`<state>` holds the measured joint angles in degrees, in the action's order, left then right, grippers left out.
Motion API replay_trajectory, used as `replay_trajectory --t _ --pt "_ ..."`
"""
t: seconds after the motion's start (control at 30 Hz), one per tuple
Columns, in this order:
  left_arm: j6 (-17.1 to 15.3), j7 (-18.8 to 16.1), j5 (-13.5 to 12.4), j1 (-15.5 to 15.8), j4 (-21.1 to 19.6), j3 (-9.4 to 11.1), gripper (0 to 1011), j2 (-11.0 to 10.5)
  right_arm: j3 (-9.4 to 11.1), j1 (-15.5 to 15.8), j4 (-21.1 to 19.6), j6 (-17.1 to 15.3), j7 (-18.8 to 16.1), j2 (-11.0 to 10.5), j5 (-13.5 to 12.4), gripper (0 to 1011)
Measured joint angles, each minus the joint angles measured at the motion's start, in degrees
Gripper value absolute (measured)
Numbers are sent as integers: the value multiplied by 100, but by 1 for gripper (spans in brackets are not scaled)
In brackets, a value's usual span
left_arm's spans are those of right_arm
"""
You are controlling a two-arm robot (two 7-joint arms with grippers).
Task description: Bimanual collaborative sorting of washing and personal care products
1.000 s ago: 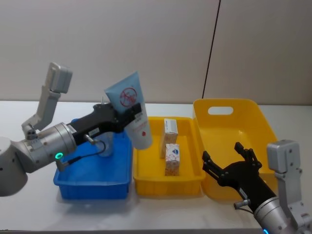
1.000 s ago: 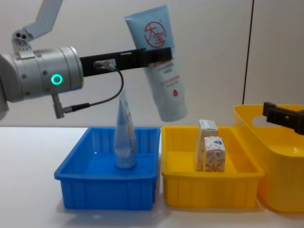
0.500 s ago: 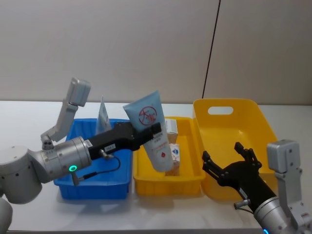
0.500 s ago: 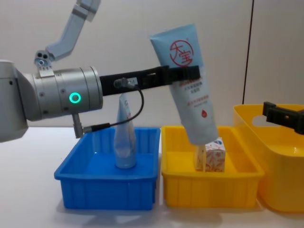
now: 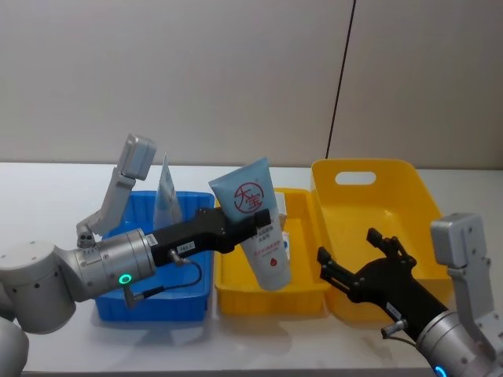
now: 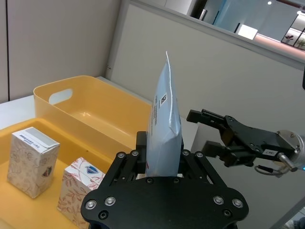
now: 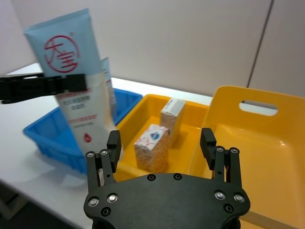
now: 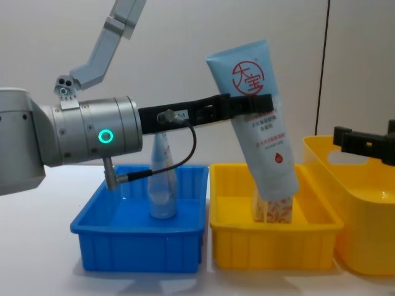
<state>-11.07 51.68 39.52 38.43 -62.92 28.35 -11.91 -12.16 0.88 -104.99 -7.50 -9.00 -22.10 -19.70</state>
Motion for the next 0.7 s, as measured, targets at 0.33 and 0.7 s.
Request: replay_trajectory --t 0.33,0.7 --pt "-21 55 26 5 36 27 285 16 10 -50 -395 -779 -565 -445 -362 1004" --pt "-31 79 38 9 52 40 284 22 -218 -192 -510 -1217 -805 -808 -323 1004"
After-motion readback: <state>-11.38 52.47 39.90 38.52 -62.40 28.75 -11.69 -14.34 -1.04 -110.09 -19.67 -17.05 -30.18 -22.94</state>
